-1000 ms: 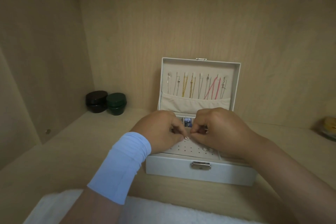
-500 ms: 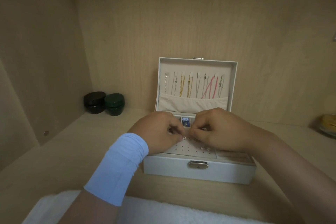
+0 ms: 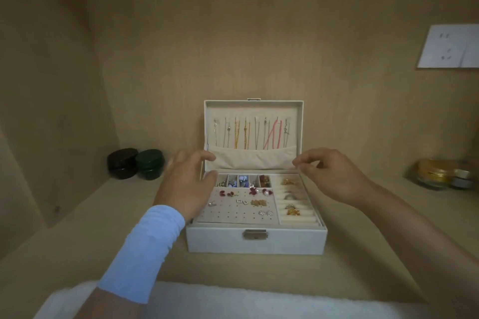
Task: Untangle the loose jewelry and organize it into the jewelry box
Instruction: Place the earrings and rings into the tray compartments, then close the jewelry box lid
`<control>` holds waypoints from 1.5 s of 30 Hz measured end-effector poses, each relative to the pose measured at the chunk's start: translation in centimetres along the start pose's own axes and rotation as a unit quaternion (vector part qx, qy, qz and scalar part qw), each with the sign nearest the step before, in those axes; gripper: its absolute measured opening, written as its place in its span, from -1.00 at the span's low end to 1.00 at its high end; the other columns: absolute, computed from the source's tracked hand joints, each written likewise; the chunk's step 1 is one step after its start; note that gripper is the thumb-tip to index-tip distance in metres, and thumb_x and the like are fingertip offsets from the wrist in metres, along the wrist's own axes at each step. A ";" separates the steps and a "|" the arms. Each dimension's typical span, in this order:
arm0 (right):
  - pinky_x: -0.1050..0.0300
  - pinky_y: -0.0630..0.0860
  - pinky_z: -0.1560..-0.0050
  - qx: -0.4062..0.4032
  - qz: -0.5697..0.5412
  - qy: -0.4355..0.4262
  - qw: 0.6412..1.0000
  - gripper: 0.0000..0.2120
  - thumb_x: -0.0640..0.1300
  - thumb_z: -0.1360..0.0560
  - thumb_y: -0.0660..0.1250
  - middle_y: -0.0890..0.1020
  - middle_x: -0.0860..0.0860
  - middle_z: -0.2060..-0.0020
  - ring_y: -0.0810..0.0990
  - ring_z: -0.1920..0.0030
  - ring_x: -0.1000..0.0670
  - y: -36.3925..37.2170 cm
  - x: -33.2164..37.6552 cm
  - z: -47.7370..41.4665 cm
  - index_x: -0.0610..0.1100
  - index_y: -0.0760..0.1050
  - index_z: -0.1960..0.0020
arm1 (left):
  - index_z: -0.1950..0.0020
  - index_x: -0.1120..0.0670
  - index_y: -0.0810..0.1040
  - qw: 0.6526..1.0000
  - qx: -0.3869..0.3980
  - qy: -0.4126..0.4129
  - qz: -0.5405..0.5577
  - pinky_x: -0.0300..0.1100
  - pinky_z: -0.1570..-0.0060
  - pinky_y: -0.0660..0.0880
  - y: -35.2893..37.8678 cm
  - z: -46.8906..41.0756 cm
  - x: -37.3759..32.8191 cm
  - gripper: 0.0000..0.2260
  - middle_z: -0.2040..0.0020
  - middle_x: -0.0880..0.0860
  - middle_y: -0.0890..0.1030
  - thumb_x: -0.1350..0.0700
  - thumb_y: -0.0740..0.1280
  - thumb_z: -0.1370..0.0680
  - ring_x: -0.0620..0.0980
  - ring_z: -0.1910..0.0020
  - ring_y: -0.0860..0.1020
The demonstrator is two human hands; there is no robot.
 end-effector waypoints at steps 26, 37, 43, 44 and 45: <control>-0.01 0.66 -0.01 0.150 -0.165 0.221 0.949 -0.68 -0.27 -0.58 0.29 0.70 -0.03 -0.08 0.67 -0.07 -0.06 -5.5 -6.1 3.9 -0.10 0.51 -0.31 | -0.21 0.09 0.51 0.952 0.205 -0.170 0.153 -0.08 0.03 0.58 5.1 -2.4 -3.6 -0.73 -0.17 0.13 0.58 -0.03 0.17 -0.64 0.07 0.00 0.59; -0.08 0.56 -0.21 0.076 -0.111 0.132 0.982 -0.27 -0.26 -0.58 0.28 0.31 -0.06 -0.52 0.44 -0.37 -0.07 -11.0 -2.2 -3.9 0.00 0.01 -0.62 | -0.60 0.02 0.03 0.984 0.110 -0.055 0.127 -0.02 -0.48 0.16 4.1 -10.1 -9.3 -0.37 -0.58 0.03 0.15 -0.04 0.25 -0.62 0.07 -0.53 0.19; -0.06 0.43 -0.32 0.085 -0.145 0.119 0.979 -0.20 -0.16 -0.60 0.30 0.24 -0.04 -0.57 0.29 -0.50 -0.12 -9.8 -2.1 -6.0 0.06 -0.16 -0.62 | -0.61 -0.02 0.00 0.980 0.130 -0.065 0.138 0.04 -0.48 0.19 3.9 -11.7 -8.5 -0.32 -0.57 0.00 0.20 -0.08 0.28 -0.59 0.07 -0.51 0.24; -0.04 0.43 -0.28 0.068 -0.145 0.121 0.980 -0.19 -0.12 -0.60 0.30 0.25 -0.05 -0.56 0.33 -0.48 -0.13 -9.7 -2.3 -6.2 0.07 -0.18 -0.62 | -0.60 -0.04 0.01 0.977 0.122 -0.068 0.159 0.06 -0.46 0.24 3.5 -11.8 -8.2 -0.29 -0.55 -0.01 0.26 -0.10 0.31 -0.56 0.07 -0.48 0.31; -0.01 0.45 -0.23 0.051 -0.143 0.123 0.981 -0.20 -0.07 -0.61 0.29 0.28 -0.06 -0.55 0.39 -0.43 -0.13 -9.7 -2.4 -6.3 0.09 -0.19 -0.62 | -0.59 -0.06 0.03 0.974 0.119 -0.073 0.176 0.07 -0.44 0.29 3.0 -11.7 -8.0 -0.27 -0.52 -0.02 0.30 -0.12 0.33 -0.52 0.07 -0.44 0.36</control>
Point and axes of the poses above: each hand's wrist, its own z-axis away from the middle knuckle, its own y-axis out of the palm, x = y × z, the point moved 3 cm from there along -z, towards the middle knuckle
